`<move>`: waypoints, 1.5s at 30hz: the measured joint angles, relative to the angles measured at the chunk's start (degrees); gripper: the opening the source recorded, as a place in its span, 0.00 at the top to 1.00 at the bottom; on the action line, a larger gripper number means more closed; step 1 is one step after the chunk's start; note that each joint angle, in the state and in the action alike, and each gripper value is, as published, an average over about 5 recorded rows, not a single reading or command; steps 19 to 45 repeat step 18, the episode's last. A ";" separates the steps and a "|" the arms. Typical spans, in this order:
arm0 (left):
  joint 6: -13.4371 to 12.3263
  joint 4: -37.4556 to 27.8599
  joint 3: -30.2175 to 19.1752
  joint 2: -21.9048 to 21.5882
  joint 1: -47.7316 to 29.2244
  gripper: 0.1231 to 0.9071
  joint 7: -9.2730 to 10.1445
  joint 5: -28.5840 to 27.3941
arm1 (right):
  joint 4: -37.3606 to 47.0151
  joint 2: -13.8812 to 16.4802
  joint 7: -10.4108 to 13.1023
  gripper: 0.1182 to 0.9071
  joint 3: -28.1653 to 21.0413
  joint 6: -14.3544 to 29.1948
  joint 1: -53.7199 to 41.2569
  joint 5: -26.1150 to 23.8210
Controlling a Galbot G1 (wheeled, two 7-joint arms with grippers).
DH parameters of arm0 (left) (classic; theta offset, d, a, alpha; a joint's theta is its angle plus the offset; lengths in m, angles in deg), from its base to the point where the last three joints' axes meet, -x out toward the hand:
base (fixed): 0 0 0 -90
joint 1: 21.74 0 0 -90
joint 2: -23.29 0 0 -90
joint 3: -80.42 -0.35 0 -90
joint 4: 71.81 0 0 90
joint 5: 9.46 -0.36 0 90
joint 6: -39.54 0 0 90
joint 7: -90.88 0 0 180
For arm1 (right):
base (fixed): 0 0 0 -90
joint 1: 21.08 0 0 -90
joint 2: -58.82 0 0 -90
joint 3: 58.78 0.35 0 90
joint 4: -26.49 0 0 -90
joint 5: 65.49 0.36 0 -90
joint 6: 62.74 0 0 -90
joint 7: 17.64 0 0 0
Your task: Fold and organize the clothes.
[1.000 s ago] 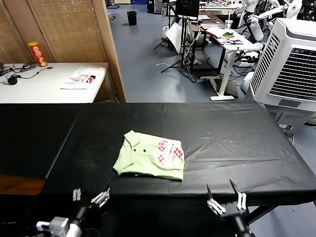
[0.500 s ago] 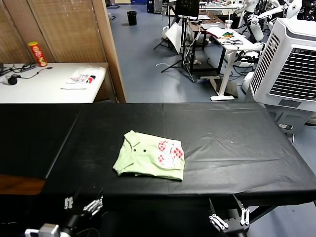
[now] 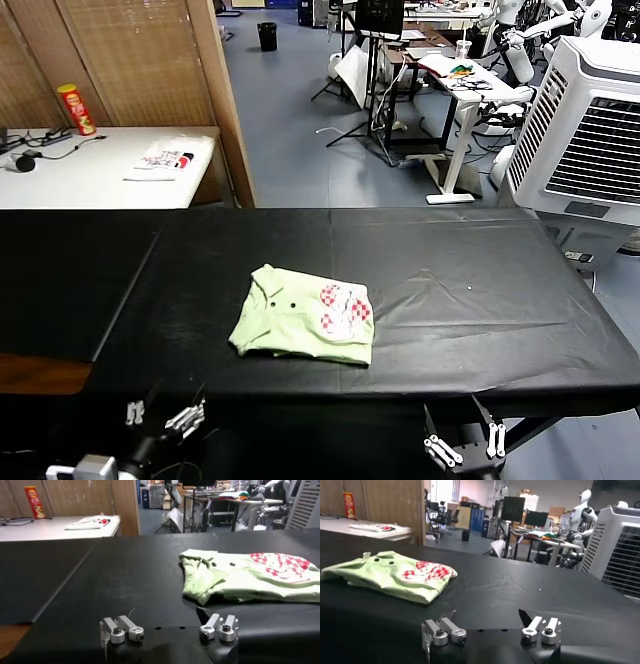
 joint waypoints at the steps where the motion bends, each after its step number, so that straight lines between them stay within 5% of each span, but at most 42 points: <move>1: -0.01 0.00 0.02 0.01 0.04 0.14 -0.01 0.00 | 0.00 0.00 0.00 0.14 0.00 0.00 0.00 0.00; 45: 0.60 0.34 0.39 0.03 0.34 0.14 -0.23 1.14 | 0.00 0.00 -0.02 0.14 0.00 -0.01 0.02 0.00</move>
